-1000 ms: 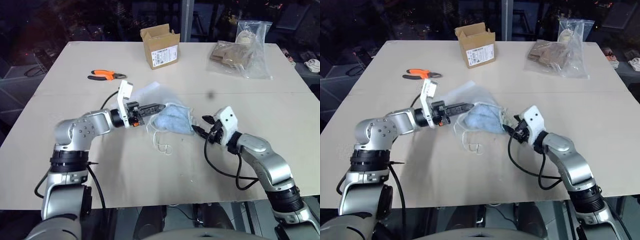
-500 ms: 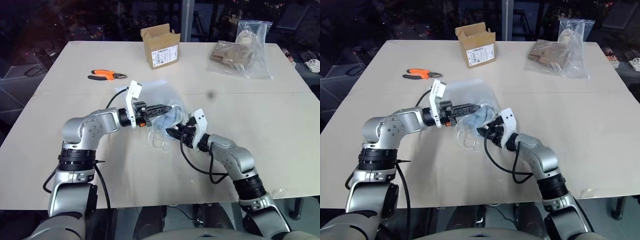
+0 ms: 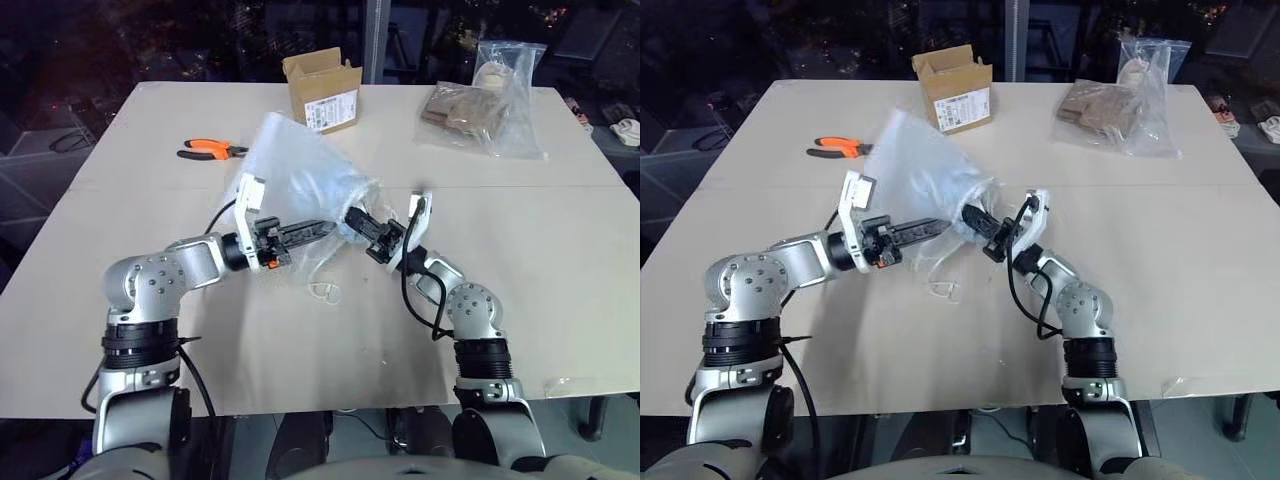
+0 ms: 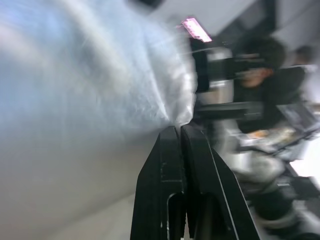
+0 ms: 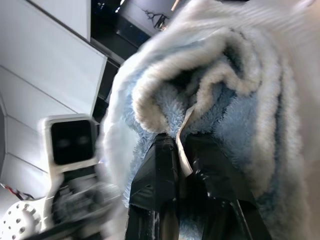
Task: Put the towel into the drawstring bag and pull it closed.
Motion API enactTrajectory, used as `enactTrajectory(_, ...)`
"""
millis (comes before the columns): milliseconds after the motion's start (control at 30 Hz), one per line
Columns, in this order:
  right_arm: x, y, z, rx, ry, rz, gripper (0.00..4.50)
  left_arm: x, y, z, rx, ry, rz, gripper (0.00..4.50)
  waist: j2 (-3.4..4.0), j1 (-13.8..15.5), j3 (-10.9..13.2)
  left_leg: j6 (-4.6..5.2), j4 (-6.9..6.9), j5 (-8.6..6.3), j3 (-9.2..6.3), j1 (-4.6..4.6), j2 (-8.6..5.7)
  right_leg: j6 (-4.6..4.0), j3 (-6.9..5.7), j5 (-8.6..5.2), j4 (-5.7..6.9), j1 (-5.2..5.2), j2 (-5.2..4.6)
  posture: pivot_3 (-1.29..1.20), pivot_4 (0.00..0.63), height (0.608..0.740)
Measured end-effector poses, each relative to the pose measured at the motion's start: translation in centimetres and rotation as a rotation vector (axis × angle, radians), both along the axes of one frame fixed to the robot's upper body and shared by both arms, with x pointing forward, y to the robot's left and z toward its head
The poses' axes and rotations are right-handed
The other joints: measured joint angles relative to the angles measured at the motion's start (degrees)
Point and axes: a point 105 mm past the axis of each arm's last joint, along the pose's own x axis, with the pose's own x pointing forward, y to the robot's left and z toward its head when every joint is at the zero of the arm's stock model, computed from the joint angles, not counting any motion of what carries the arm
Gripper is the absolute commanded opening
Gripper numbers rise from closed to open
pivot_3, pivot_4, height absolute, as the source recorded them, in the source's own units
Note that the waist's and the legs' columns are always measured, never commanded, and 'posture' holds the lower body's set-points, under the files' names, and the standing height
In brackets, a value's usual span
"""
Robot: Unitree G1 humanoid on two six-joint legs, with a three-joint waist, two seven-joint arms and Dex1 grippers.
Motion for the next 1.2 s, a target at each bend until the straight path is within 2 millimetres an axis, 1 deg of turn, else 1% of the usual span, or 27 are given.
enactTrajectory(100, -0.4, 2.0, -1.7, -0.088, -0.003, 0.046, 0.03, -0.4, -1.9, -0.1, -0.038, 0.018, -0.028, 0.00, 0.00, -0.30, 0.00, 0.00, 0.00, 0.00, 0.00, 0.04, -0.07, 0.00, 0.01, 0.00, 0.03, -0.01, 0.08, 0.00, 0.150, 0.740)
enactTrajectory(133, -0.6, 2.6, -2.1, -0.119, -0.024, 0.057, 0.03, -0.4, -1.9, -0.2, -0.036, 0.024, -0.027, 0.00, 0.00, -0.43, 0.00, 0.00, -0.01, 0.00, -0.02, 0.04, -0.05, 0.00, 0.00, 0.00, 0.05, -0.03, 0.14, 0.00, 0.150, 0.740)
enactTrajectory(167, -0.8, 3.3, -2.4, -0.156, -0.060, 0.070, 0.03, -0.4, -1.8, -0.4, -0.029, 0.027, -0.017, 0.00, 0.00, -0.71, 0.00, -0.01, -0.03, 0.00, -0.07, 0.06, -0.02, -0.01, -0.01, 0.00, 0.06, -0.03, 0.21, 0.00, 0.150, 0.740)
enactTrajectory(233, -1.2, 4.0, -2.4, -0.188, -0.120, 0.085, 0.03, -0.5, -1.5, -0.9, -0.017, 0.039, -0.005, 0.00, 0.00, -1.02, 0.00, -0.01, -0.06, 0.00, -0.12, 0.06, 0.00, -0.01, -0.05, -0.01, 0.07, -0.03, 0.24, 0.00, 0.150, 0.740)
enactTrajectory(333, -1.0, 4.4, -2.7, -0.246, -0.190, 0.079, 0.03, -0.6, -0.6, -1.7, 0.008, 0.057, 0.025, 0.00, 0.00, -1.26, 0.00, -0.02, -0.05, 0.00, -0.09, 0.05, -0.01, -0.01, -0.03, -0.01, 0.06, -0.03, 0.22, 0.00, 0.150, 0.740)
enactTrajectory(433, -0.6, 4.8, -3.1, -0.363, -0.308, 0.061, 1.15, -0.5, -0.2, -2.1, 0.018, 0.057, 0.050, 0.00, -0.01, -1.17, -0.01, -0.02, -0.01, 0.00, -0.09, 0.05, -0.05, -0.01, -0.03, 0.00, 0.04, 0.00, 0.14, 0.00, 0.150, 0.740)
enactTrajectory(467, -0.5, 4.6, -3.3, -0.389, -0.330, 0.053, 1.54, -0.4, -0.1, -2.2, 0.020, 0.051, 0.058, 0.00, -0.01, -1.07, -0.01, -0.02, -0.01, 0.00, -0.09, 0.05, -0.06, -0.01, -0.03, -0.01, 0.03, 0.00, 0.12, 0.00, 0.150, 0.740)
enactTrajectory(500, -0.3, 4.2, -3.8, -0.456, -0.372, 0.036, 1.99, -0.2, 0.2, -2.2, 0.031, 0.041, 0.075, 0.00, -0.01, -1.04, 0.00, -0.02, 0.00, 0.00, -0.07, 0.04, -0.08, -0.01, -0.02, -0.01, 0.03, 0.00, 0.10, 0.00, 0.150, 0.740)
enactTrajectory(533, -0.1, 3.9, -4.0, -0.493, -0.394, 0.025, 2.54, -0.1, 0.3, -2.2, 0.036, 0.035, 0.084, 0.00, -0.01, -1.04, 0.00, -0.02, 0.00, 0.00, -0.06, 0.05, -0.08, -0.01, 0.00, 0.00, 0.03, 0.00, 0.08, 0.00, 0.150, 0.740)
enactTrajectory(567, 0.1, 3.4, -4.2, -0.549, -0.425, 0.007, 2.94, 0.0, 0.5, -2.3, 0.041, 0.030, 0.089, 0.00, -0.01, -1.04, -0.01, -0.02, 0.00, 0.00, -0.05, 0.05, -0.09, -0.01, 0.00, -0.01, 0.03, 0.00, 0.07, 0.00, 0.150, 0.740)
enactTrajectory(633, 0.0, 1.8, -4.6, -0.673, -0.507, -0.017, 2.94, 0.4, 1.2, -2.4, 0.060, 0.020, 0.105, 0.00, -0.01, -0.91, 0.00, -0.02, 0.00, 0.00, -0.06, 0.04, -0.11, -0.02, -0.02, -0.01, 0.03, -0.01, 0.05, 0.00, 0.150, 0.740)
enactTrajectory(667, -0.2, 0.9, -4.6, -0.701, -0.525, -0.022, 2.94, 0.6, 1.6, -2.4, 0.071, 0.015, 0.113, 0.00, 0.00, -0.85, 0.00, -0.03, -0.01, 0.01, -0.06, 0.03, -0.11, -0.02, -0.03, -0.01, 0.03, -0.02, 0.05, 0.00, 0.150, 0.740)
enactTrajectory(700, -0.9, -0.6, -4.4, -0.743, -0.554, -0.020, 2.94, 1.0, 2.3, -2.3, 0.088, 0.002, 0.123, 0.00, 0.00, -0.75, 0.00, -0.03, -0.02, 0.01, -0.08, 0.00, -0.10, -0.02, -0.05, -0.01, 0.03, -0.03, 0.05, 0.00, 0.150, 0.740)
enactTrajectory(733, -1.2, -1.1, -4.2, -0.759, -0.566, -0.012, 2.94, 1.2, 2.9, -2.1, 0.100, -0.008, 0.137, 0.00, -0.01, -0.77, 0.00, -0.03, -0.03, 0.00, -0.06, 0.02, -0.09, -0.02, -0.04, -0.01, 0.03, -0.03, 0.07, 0.00, 0.150, 0.740)
enactTrajectory(800, -2.1, -2.4, -3.4, -0.788, -0.582, 0.000, 2.94, 1.9, 3.5, -1.3, 0.113, -0.045, 0.142, 0.00, -0.01, -0.74, 0.01, -0.03, -0.04, 0.00, -0.07, 0.02, -0.09, -0.03, -0.07, -0.02, 0.04, -0.04, 0.08, 0.00, 0.150, 0.740)
enactTrajectory(833, -2.7, -2.8, -2.6, -0.789, -0.600, 0.007, 2.94, 2.4, 4.1, -0.7, 0.125, -0.077, 0.146, 0.00, -0.01, -0.84, 0.00, -0.03, -0.04, 0.00, -0.06, 0.06, -0.07, -0.03, -0.04, -0.02, 0.03, -0.03, 0.13, 0.00, 0.150, 0.740)
enactTrajectory(867, -2.9, -3.1, -2.0, -0.790, -0.608, -0.001, 2.94, 2.6, 4.3, -0.4, 0.136, -0.099, 0.143, 0.00, -0.01, -0.97, 0.01, -0.03, -0.04, 0.00, -0.05, 0.07, -0.06, -0.03, -0.03, -0.03, 0.03, -0.03, 0.15, 0.00, 0.150, 0.740)
enactTrajectory(900, -2.7, -3.5, -1.5, -0.799, -0.611, -0.024, 2.94, 2.8, 4.4, -0.1, 0.148, -0.117, 0.134, 0.00, -0.01, -1.04, 0.00, -0.03, -0.04, 0.00, -0.05, 0.09, -0.05, -0.03, -0.01, -0.03, 0.04, -0.03, 0.18, 0.00, 0.150, 0.740)
enactTrajectory(967, -1.5, -4.2, -0.7, -0.853, -0.614, -0.100, 2.94, 3.0, 4.5, 0.3, 0.167, -0.146, 0.115, 0.00, -0.01, -1.09, 0.01, -0.02, -0.03, 0.01, 0.00, 0.09, -0.04, -0.05, 0.03, -0.03, 0.04, -0.04, 0.20, 0.00, 0.150, 0.740)
enactTrajectory(1033, 0.2, -5.3, -0.5, -0.946, -0.622, -0.176, 2.94, 3.1, 4.7, 0.6, 0.187, -0.167, 0.095, 0.00, -0.03, -1.05, 0.00, -0.02, 0.02, 0.01, 0.04, 0.08, -0.05, -0.08, 0.05, -0.05, 0.03, -0.03, 0.19, 0.00, 0.150, 0.740)
enactTrajectory(1100, 1.3, -5.6, -1.0, -0.989, -0.603, -0.206, 2.94, 3.3, 4.7, 1.1, 0.193, -0.187, 0.088, 0.00, -0.04, -1.05, 0.01, -0.02, 0.02, 0.01, 0.09, 0.05, -0.05, -0.03, 0.08, -0.02, 0.00, -0.04, 0.19, 0.00, 0.150, 0.740)
enactTrajectory(1167, 2.2, -5.2, -2.3, -1.015, -0.563, -0.213, 2.94, 3.6, 4.7, 1.7, 0.193, -0.209, 0.088, 0.00, -0.05, -1.05, 0.02, -0.02, 0.00, 0.01, 0.13, 0.00, -0.05, -0.02, 0.07, -0.02, -0.01, -0.06, 0.19, 0.00, 0.150, 0.740)
enactTrajectory(1200, 2.4, -4.9, -2.9, -1.037, -0.563, -0.200, 2.94, 3.8, 4.7, 1.9, 0.192, -0.216, 0.089, 0.00, -0.04, -1.06, 0.02, -0.02, -0.01, 0.01, 0.13, -0.01, -0.05, -0.01, 0.07, -0.02, -0.01, -0.08, 0.19, 0.00, 0.150, 0.740)
